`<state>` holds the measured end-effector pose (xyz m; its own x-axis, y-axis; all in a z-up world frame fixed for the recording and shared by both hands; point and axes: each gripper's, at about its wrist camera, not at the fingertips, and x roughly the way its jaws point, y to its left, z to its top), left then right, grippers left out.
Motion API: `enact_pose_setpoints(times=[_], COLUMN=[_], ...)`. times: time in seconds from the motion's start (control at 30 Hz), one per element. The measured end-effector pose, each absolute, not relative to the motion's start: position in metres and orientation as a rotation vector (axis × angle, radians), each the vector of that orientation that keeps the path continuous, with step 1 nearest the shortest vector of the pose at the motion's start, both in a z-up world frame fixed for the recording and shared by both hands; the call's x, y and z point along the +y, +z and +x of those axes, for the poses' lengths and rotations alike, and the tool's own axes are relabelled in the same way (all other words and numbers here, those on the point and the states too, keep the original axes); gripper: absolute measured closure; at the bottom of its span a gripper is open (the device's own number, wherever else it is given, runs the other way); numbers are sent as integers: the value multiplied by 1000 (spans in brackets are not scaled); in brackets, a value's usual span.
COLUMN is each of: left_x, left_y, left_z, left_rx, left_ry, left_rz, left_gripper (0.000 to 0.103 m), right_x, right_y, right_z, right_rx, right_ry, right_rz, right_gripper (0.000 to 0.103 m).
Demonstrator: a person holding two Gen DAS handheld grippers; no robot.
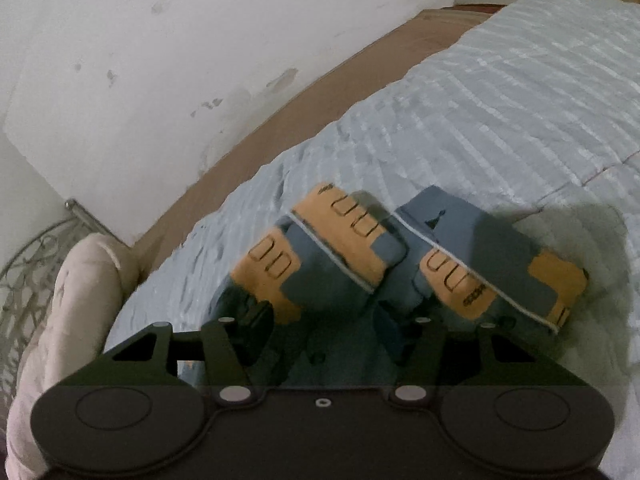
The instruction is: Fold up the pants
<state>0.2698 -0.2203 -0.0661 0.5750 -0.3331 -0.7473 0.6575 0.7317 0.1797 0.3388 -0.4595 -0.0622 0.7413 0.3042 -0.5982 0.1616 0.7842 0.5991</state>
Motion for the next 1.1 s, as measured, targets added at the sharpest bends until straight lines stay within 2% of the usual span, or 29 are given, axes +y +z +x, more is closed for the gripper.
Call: enact_pose_setpoints(times=[0.13,0.23,0.3,0.37,0.9,1.1], left_x=[-219,-217,-217,-216,-198,-208], left_y=[-64,-62,-61,-58,-20,-25], left_z=[271,270,269,267,255,242], left_rx=[762,758,753,745,713,723], left_ry=[-603,-606,-610,-615,-676,-722], left_rz=[444,439,435,428,241,275], left_gripper=[103,103,103,103,103,103], right_x=[-468,-474,-477,-477,-486,-501], right_y=[-66,-70,-70,-67,18,20], right_z=[348,354,356,356,338,305], right_rx=[737,738,738,732,593,617], right_ry=[42,-9,-40,-48,25,-30], right_rz=[753,811,816,809,604,559], right_gripper=[50,65,83,94,99,99])
